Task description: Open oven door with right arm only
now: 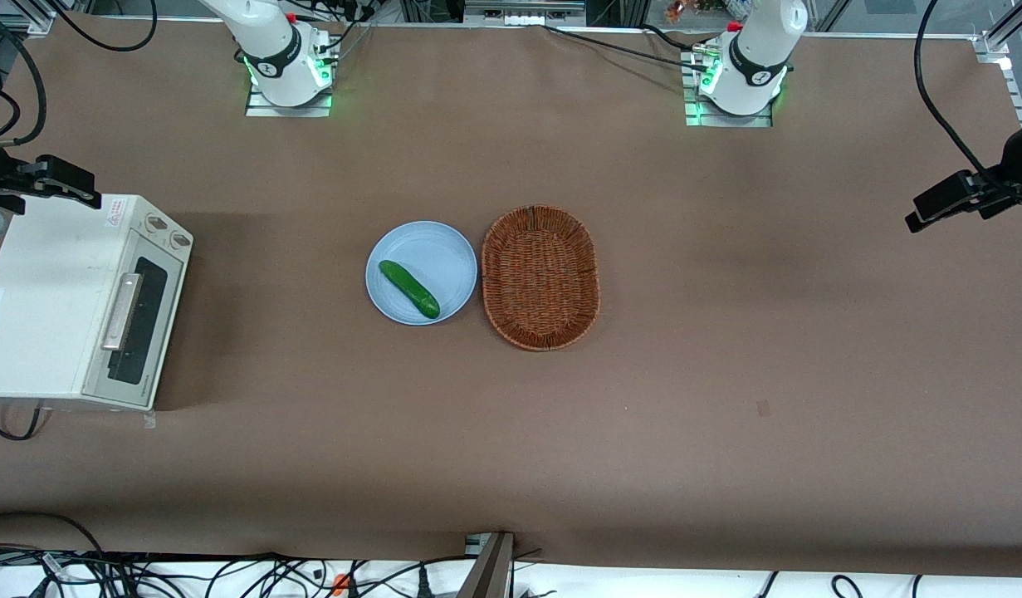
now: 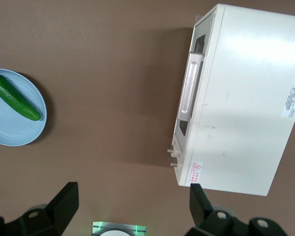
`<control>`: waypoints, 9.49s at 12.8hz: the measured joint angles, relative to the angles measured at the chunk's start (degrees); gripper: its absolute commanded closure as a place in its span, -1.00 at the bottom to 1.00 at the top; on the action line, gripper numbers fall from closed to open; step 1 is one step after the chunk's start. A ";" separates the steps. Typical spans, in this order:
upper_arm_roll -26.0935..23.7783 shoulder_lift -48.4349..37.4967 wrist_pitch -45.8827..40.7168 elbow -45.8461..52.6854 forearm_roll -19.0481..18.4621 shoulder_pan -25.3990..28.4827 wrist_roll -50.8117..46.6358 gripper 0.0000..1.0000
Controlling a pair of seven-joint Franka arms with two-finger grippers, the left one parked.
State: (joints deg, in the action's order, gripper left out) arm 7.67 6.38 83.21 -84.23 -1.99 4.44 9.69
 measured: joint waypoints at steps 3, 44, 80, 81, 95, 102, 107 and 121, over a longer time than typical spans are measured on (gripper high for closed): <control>-0.01 0.05 -0.61 0.00 0.00 0.02 0.00 -1.00; 0.12 22.82 7.97 -3.75 -25.57 5.24 -7.11 1.00; -3.10 30.82 18.12 -3.55 -13.98 6.96 -9.50 1.00; -3.29 31.72 19.08 -3.55 -13.65 7.01 -9.62 1.00; -1.83 38.48 24.31 -2.90 -3.73 6.19 -9.72 1.00; -1.32 38.65 21.80 -1.09 6.20 7.57 -13.28 1.00; -0.74 37.27 16.55 6.10 6.36 8.03 -13.04 1.00; 5.80 11.22 -2.80 7.93 6.32 6.85 -1.51 -1.00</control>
State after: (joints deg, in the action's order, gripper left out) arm 13.47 17.60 80.41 -76.30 4.33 11.29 8.17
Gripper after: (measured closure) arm 0.000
